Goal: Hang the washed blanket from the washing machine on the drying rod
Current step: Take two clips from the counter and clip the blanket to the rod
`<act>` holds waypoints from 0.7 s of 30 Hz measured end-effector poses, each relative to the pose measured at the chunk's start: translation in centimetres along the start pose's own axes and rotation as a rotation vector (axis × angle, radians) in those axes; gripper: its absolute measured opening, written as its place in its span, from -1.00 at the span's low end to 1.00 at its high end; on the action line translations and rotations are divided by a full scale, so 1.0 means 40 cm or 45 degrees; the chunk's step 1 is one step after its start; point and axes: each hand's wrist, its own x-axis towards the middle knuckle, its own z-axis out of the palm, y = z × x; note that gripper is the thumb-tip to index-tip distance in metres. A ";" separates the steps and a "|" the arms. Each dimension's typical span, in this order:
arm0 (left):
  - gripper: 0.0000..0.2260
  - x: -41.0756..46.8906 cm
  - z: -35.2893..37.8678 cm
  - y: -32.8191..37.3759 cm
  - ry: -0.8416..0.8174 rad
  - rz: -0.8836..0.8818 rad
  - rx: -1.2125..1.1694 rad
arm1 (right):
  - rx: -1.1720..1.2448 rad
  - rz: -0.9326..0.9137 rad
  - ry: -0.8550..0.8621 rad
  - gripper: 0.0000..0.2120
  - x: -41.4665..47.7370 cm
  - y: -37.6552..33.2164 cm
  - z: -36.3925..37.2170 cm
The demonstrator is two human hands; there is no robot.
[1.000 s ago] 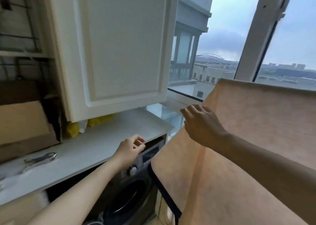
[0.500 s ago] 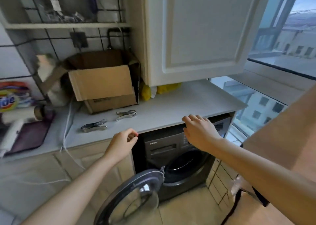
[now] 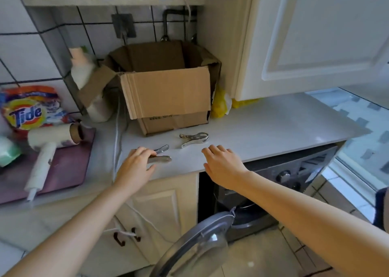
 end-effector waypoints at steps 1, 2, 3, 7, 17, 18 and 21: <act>-0.69 0.015 0.003 -0.020 -0.010 0.024 0.023 | 0.015 0.023 -0.024 -0.63 0.029 -0.013 0.013; -0.67 0.029 0.008 -0.036 -0.018 0.048 0.045 | 0.031 0.045 -0.050 -0.61 0.057 -0.025 0.024; -0.64 0.045 0.015 -0.048 -0.014 0.073 0.056 | 0.046 0.069 -0.071 -0.57 0.086 -0.035 0.033; -0.48 0.096 0.053 -0.066 -0.136 0.075 0.076 | 0.118 0.180 -0.073 -0.39 0.191 -0.059 0.063; -0.33 0.126 0.104 -0.084 -0.166 -0.017 0.206 | 0.092 0.098 -0.121 -0.38 0.299 -0.017 0.147; -0.32 0.130 0.108 -0.082 -0.156 -0.025 0.190 | 0.081 0.080 -0.114 -0.38 0.305 -0.012 0.155; -0.33 0.137 0.125 -0.073 -0.143 -0.046 0.164 | 0.027 0.011 -0.086 -0.40 0.322 0.005 0.175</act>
